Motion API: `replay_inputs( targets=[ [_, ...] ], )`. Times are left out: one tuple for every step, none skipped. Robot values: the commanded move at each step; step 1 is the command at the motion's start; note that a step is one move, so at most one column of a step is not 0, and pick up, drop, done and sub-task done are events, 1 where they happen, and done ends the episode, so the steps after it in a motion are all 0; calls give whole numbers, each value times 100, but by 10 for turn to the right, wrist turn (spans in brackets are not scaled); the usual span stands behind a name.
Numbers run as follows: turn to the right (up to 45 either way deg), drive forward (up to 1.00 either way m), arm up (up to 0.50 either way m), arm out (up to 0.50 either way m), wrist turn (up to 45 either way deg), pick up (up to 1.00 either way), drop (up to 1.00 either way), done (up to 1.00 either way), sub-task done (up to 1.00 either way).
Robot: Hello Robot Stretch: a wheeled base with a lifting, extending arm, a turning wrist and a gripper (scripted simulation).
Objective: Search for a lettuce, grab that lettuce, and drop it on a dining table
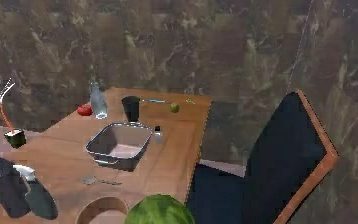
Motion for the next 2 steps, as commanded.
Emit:
replay_inputs(
  targets=[
    [-450, 0, 0, 0, 0, 0, 0, 0, 0],
    [-300, 0, 0, 0, 0, 0, 0, 0, 0]
  ],
)
